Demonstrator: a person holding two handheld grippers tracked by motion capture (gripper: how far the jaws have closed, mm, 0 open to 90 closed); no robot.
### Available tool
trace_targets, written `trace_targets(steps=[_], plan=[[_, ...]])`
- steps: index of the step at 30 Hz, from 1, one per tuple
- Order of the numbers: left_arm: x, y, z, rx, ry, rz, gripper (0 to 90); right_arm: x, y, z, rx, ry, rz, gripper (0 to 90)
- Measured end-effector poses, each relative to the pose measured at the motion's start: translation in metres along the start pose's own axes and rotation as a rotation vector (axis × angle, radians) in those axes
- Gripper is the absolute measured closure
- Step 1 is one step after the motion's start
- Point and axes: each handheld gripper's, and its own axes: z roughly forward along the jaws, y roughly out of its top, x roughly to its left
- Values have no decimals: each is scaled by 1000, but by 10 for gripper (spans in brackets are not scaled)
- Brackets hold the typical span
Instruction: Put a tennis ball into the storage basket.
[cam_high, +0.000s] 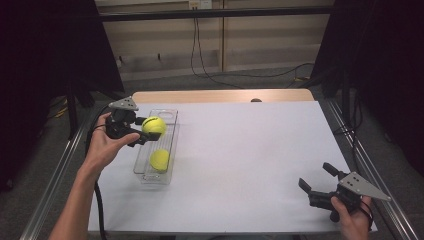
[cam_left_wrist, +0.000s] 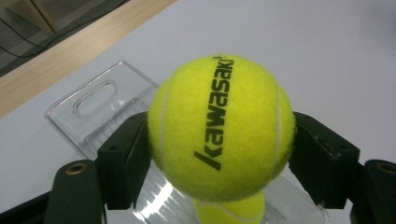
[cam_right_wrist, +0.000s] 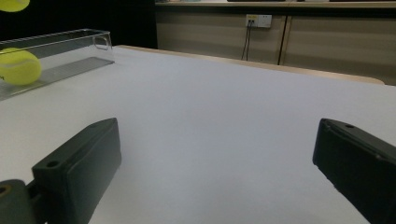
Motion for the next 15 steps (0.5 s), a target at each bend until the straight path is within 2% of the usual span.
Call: trace_targets(steps=[13,15], plan=[[12,2,13,112,26,-6,265,0,0,0,3,-1,-2,7],[13,2,17,128,19,-8,265,0,0,0,3,-1,-2,7]])
